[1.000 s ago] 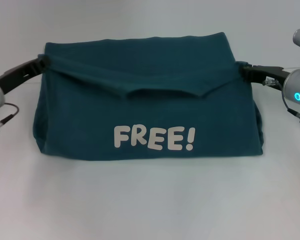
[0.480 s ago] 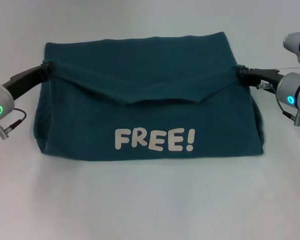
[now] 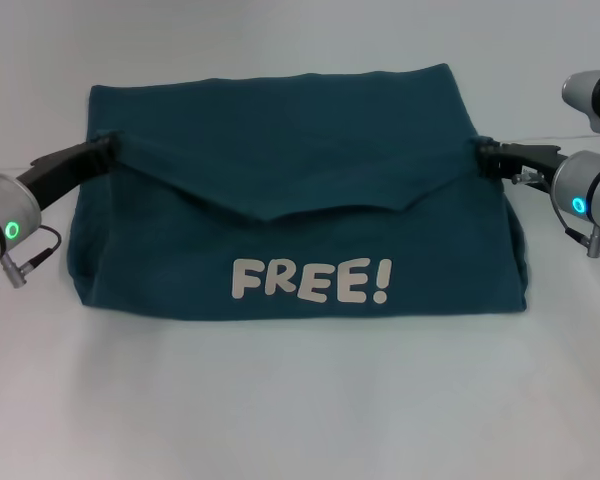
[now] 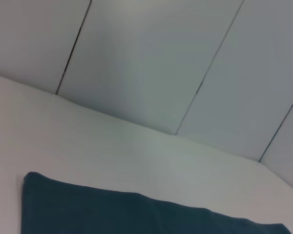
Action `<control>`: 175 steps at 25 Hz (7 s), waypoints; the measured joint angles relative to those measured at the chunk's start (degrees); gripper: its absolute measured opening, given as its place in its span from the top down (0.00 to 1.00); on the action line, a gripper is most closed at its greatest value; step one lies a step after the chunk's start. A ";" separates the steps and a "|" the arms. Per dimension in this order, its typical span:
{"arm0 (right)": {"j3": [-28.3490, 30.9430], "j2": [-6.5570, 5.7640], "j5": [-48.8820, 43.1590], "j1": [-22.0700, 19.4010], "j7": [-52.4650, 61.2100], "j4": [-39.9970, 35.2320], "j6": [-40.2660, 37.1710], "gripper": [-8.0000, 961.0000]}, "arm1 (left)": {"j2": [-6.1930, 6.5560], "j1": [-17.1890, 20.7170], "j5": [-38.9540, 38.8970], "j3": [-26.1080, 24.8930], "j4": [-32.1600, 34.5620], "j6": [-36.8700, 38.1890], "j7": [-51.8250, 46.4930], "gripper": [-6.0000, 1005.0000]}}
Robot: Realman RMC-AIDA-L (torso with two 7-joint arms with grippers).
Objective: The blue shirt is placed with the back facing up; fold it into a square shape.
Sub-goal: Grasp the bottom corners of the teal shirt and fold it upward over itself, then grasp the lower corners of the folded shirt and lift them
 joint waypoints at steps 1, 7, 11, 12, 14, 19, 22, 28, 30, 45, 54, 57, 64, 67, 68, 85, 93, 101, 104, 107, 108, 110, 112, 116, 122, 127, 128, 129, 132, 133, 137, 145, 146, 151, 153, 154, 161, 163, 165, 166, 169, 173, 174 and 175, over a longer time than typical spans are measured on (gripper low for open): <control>0.00 0.00 0.00 0.00 0.00 0.00 0.00 0.89 | -0.11 -0.02 0.00 0.02 0.01 -0.11 0.63 0.94; -0.01 0.08 0.60 -0.20 -0.48 -0.44 0.15 0.88 | -0.19 -0.10 0.17 0.12 0.45 -0.91 1.47 0.80; -0.18 0.00 3.90 -0.73 -2.61 -0.92 -0.76 0.69 | 0.11 0.70 -0.29 -0.14 1.20 -0.88 1.47 0.65; -0.19 -0.14 4.89 -0.91 -3.38 -0.99 -1.50 0.64 | 0.09 1.00 -0.41 -0.16 1.68 -0.79 1.42 0.62; -0.19 -0.45 5.93 -1.45 -3.98 -1.22 -3.37 0.55 | -0.28 1.95 -0.53 -0.03 3.33 -0.22 0.89 0.56; 0.00 -1.03 6.43 -4.94 -1.93 -2.81 -13.52 0.36 | -0.43 5.98 -0.29 1.50 6.94 6.91 -3.19 0.41; -0.64 -1.51 6.25 -8.13 0.80 -4.63 -19.74 0.31 | 0.11 9.57 -0.21 5.68 10.02 12.82 -8.64 0.31; -4.91 -3.62 6.10 -14.35 9.37 -8.06 -28.65 0.24 | -0.16 15.15 -0.13 13.64 16.30 19.51 -13.95 0.14; -7.01 -4.46 6.10 -15.96 13.21 -9.20 -30.72 0.24 | -0.24 16.39 -0.08 14.98 17.13 20.67 -14.77 0.09; -12.99 -7.15 -13.26 -13.84 37.00 -13.59 -34.97 0.25 | -0.40 18.67 4.38 15.73 18.28 24.72 -17.06 0.09; -12.92 -7.57 -14.51 -14.39 38.81 -13.71 -37.39 0.25 | -0.39 18.60 4.58 15.77 18.29 24.50 -17.16 0.10; -12.78 -7.91 -14.70 -15.09 38.96 -13.44 -37.88 0.25 | -0.39 18.68 4.58 15.77 18.22 24.44 -17.18 0.10; -12.84 -7.41 -14.73 -16.10 38.76 -12.95 -37.69 0.25 | -0.64 19.13 4.58 15.76 18.01 24.44 -16.89 0.11; -12.93 -6.79 -14.73 -15.88 38.63 -12.92 -37.06 0.25 | -0.65 19.14 4.58 15.76 17.96 24.45 -16.82 0.11; -12.95 -6.47 -14.73 -15.75 38.58 -12.89 -36.73 0.26 | -0.66 19.14 4.58 15.76 17.95 24.45 -16.82 0.11; -13.03 -5.12 -14.33 -15.80 38.10 -12.15 -35.40 0.40 | -0.66 19.05 4.58 15.76 17.85 24.40 -16.84 0.12; -12.72 -5.06 -14.10 -15.85 37.79 -12.21 -34.85 0.55 | -0.66 19.20 4.84 15.76 17.74 24.38 -16.92 0.12; -10.89 -4.96 -14.01 -16.11 35.27 -12.15 -35.93 0.87 | -0.74 19.22 5.93 15.76 17.75 24.16 -17.00 0.13; -9.97 -4.87 -13.95 -16.11 34.49 -12.10 -36.53 0.91 | -0.74 19.23 6.52 15.76 17.78 23.69 -16.97 0.13; -9.83 -4.81 -13.49 -16.11 34.07 -12.10 -37.35 0.93 | -0.74 19.21 7.43 15.81 17.82 22.66 -16.53 0.13; -9.82 -4.81 -13.42 -16.10 34.07 -12.10 -37.59 0.93 | -0.75 19.19 7.50 15.83 17.81 22.35 -16.25 0.13; -9.81 -4.81 -13.36 -16.15 33.98 -12.10 -38.19 0.93 | -0.74 19.13 7.50 15.85 17.81 22.09 -15.95 0.13; -9.54 -4.77 -13.24 -16.27 33.70 -12.10 -38.84 0.93 | -0.82 18.75 7.53 17.18 17.78 20.81 -15.18 0.13; -9.01 -4.73 -12.17 -16.72 33.47 -12.17 -39.81 0.93 | -1.35 18.39 7.56 21.16 17.76 17.36 -15.09 0.14; -8.86 -4.83 -11.15 -16.94 33.47 -12.30 -40.62 0.93 | -2.39 17.52 7.57 26.58 17.89 11.18 -14.96 0.14; -8.85 -4.73 -11.12 -16.93 33.46 -12.27 -40.59 0.93 | -2.47 16.72 7.44 27.54 17.94 9.29 -14.93 0.14; -8.85 -4.71 -11.11 -16.93 33.46 -12.25 -40.51 0.93 | -2.48 16.54 7.45 27.56 17.94 9.17 -14.92 0.14; -8.85 -4.68 -11.12 -16.95 33.46 -12.24 -40.44 0.93 | -2.48 16.32 7.49 27.63 17.92 9.08 -14.91 0.14; -8.75 -4.61 -11.11 -17.03 33.46 -12.22 -40.37 0.93 | -2.48 15.83 7.54 28.68 17.77 8.90 -14.77 0.15; -8.70 -4.59 -11.11 -17.05 33.46 -12.22 -40.36 0.93 | -2.49 15.72 7.55 29.20 17.76 8.72 -14.72 0.15; -8.59 -4.53 -11.11 -17.10 33.46 -12.21 -40.35 0.93 | -2.77 15.51 7.57 31.03 17.75 7.07 -14.66 0.15; -8.59 -4.48 -11.11 -17.17 33.46 -12.21 -40.50 0.93 | -2.91 15.62 7.74 32.50 17.81 6.70 -14.79 0.15; -8.59 -4.48 -11.12 -17.18 33.46 -12.21 -40.54 0.93 | -2.96 15.75 8.00 32.81 17.91 6.69 -14.78 0.15; -8.59 -4.49 -11.12 -17.24 33.46 -12.28 -40.59 0.93 | -3.13 15.88 9.06 33.53 18.11 5.62 -15.06 0.20; -8.59 -4.49 -11.12 -17.23 33.47 -12.33 -40.60 0.93 | -3.18 15.88 9.06 33.56 18.27 5.82 -15.13 0.28; -8.59 -4.49 -11.12 -17.23 33.45 -12.35 -40.62 0.93 | -3.20 15.90 9.06 33.57 18.41 5.96 -15.21 0.32; -8.54 -4.47 -11.12 -17.29 32.81 -12.28 -40.72 0.93 | -3.21 15.98 9.07 33.61 18.62 5.81 -15.47 0.60; -8.52 -4.45 -11.12 -17.38 32.79 -12.26 -40.72 0.93 | -3.21 15.98 9.06 33.61 18.54 5.73 -15.46 0.64; -8.51 -4.43 -11.12 -17.57 32.76 -12.24 -40.72 0.93 | -3.20 15.95 9.06 33.61 18.49 5.66 -15.45 0.68; -8.50 -4.43 -11.12 -17.65 32.74 -12.23 -40.72 0.93 | -3.21 15.93 9.06 33.61 18.48 5.64 -15.45 0.70; -8.50 -4.41 -11.12 -17.87 32.67 -12.21 -40.72 0.93 | -3.20 15.86 9.06 33.61 18.47 5.64 -15.44 0.76; -8.28 -4.40 -11.12 -17.93 32.33 -12.21 -40.72 0.93 | -3.20 15.84 9.06 33.60 18.94 5.88 -15.45 0.90; -8.14 -4.40 -11.12 -17.93 32.25 -12.21 -40.72 0.93 | -3.20 15.91 9.06 33.60 19.12 6.02 -15.48 0.95; -8.04 -4.42 -11.12 -17.93 32.21 -12.21 -40.72 0.93 | -3.20 15.99 9.06 33.60 19.27 6.13 -15.50 0.95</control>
